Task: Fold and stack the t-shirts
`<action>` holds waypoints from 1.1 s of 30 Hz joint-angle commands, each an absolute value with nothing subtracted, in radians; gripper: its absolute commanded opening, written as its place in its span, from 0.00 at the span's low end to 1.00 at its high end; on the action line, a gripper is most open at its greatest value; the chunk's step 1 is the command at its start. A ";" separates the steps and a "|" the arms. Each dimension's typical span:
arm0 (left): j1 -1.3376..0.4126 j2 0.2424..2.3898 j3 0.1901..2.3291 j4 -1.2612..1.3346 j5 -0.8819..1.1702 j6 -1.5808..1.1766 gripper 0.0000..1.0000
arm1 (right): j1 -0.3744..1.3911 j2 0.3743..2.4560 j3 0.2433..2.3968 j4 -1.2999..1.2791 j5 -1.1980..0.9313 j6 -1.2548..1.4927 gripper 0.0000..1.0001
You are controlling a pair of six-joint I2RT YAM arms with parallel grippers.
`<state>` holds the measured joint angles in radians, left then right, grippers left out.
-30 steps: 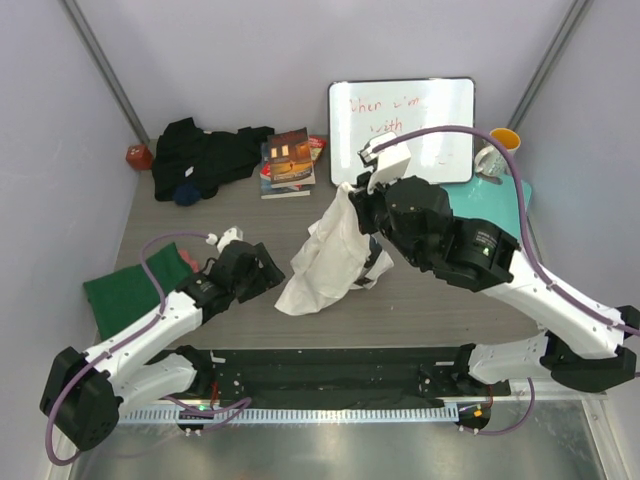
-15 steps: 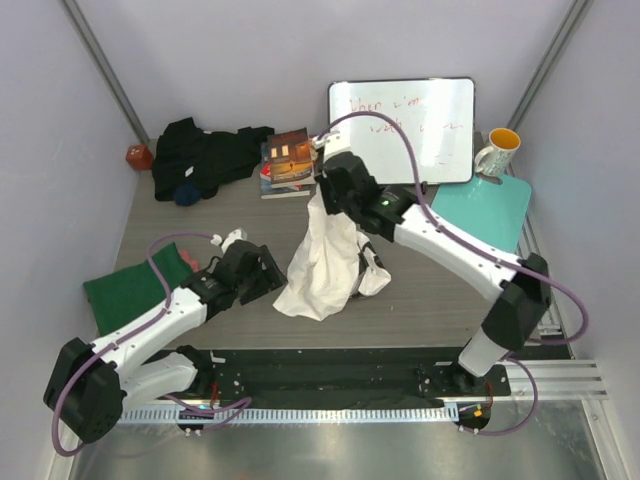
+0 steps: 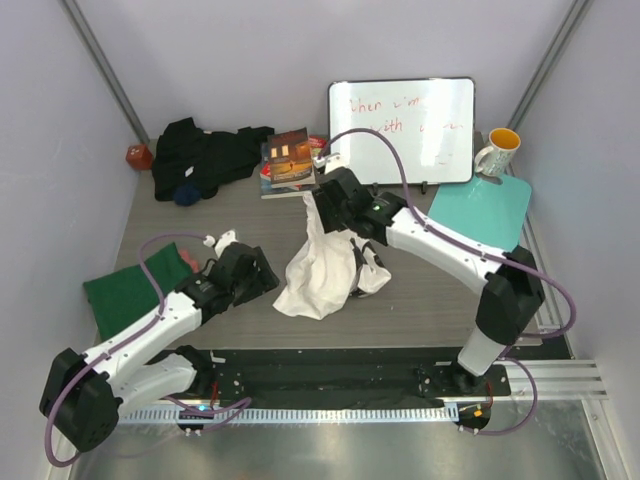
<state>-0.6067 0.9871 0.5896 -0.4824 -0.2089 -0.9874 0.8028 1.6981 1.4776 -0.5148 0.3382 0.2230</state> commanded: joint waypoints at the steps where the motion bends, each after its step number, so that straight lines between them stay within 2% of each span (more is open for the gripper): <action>1: -0.600 0.989 0.601 -0.469 -0.255 -0.985 0.75 | 0.802 1.485 1.447 -0.572 0.428 0.218 0.62; 4: -0.600 1.017 0.612 -0.459 -0.245 -0.986 0.75 | 0.804 1.427 1.462 -0.612 0.443 0.192 0.59; 7: -0.600 1.028 0.612 -0.456 -0.241 -0.991 0.75 | 0.840 1.370 1.457 -0.643 0.324 0.135 0.54; 9: -0.600 1.020 0.606 -0.462 -0.258 -0.996 0.75 | 0.886 1.362 1.436 -0.670 0.223 0.130 0.53; 13: -0.594 0.960 0.595 -0.579 -0.383 -1.081 0.75 | 1.000 1.400 1.316 -0.651 0.183 0.153 0.56; 20: -0.563 0.672 0.609 -0.873 -0.624 -1.279 0.75 | 1.109 1.434 1.155 -0.483 0.075 0.238 0.59; 25: -0.563 0.440 0.626 -0.956 -0.725 -1.315 0.75 | 1.149 1.535 1.170 -0.428 0.031 0.239 0.60; 33: -0.563 0.572 0.695 -1.000 -0.697 -1.275 0.74 | 1.229 1.744 1.288 -0.381 0.021 0.230 0.64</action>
<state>-0.5667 0.5083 0.6571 -0.9573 -0.6540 -1.2736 1.2060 1.6989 1.2194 -0.4473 0.0402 0.2234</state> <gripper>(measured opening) 0.743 0.616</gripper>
